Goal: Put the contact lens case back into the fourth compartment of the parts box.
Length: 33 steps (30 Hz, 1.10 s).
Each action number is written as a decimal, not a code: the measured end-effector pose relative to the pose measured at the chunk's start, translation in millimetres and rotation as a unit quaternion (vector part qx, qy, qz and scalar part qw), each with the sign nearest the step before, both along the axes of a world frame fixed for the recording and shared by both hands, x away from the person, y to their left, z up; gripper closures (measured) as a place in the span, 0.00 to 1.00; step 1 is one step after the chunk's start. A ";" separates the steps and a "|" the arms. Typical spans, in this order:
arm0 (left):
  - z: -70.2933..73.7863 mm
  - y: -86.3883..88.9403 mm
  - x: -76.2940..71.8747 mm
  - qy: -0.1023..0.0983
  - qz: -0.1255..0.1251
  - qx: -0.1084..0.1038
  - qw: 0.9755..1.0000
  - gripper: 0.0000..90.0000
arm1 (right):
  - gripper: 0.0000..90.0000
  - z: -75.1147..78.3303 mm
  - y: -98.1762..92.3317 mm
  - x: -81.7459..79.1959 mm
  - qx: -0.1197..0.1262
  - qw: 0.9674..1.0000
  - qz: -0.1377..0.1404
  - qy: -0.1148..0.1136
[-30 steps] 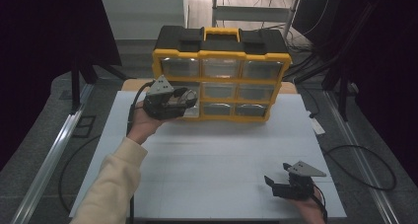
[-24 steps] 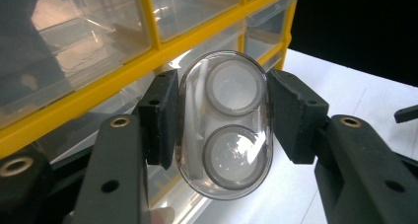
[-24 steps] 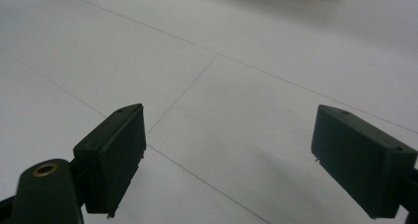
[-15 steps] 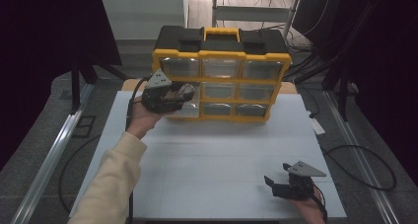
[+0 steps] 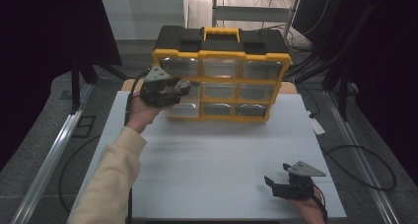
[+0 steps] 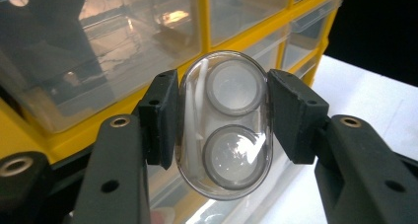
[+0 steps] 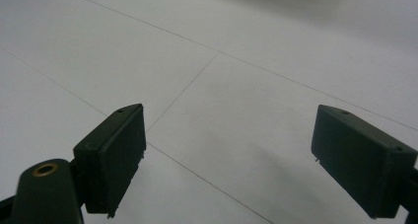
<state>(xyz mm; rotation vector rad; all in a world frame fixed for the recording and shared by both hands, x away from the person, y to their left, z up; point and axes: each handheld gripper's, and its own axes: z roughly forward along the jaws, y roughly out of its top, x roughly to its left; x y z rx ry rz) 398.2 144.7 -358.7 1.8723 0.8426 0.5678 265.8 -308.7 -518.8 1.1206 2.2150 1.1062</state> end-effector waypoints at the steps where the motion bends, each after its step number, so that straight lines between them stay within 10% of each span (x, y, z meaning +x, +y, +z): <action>1: -0.6 0.2 1.2 0.001 0.003 0.000 1.000 0.54 | 0.15 0.0 0.0 0.0 0.000 1.000 0.000 0.000; 18: -6.8 1.0 7.0 0.016 0.009 0.007 1.000 0.52 | 0.15 -0.2 0.0 -0.5 -0.003 1.000 0.000 -0.001; 33: -10.0 3.3 -5.1 0.016 -0.027 -0.010 0.999 0.26 | 0.15 -0.5 -0.1 -0.4 -0.005 1.000 0.001 -0.001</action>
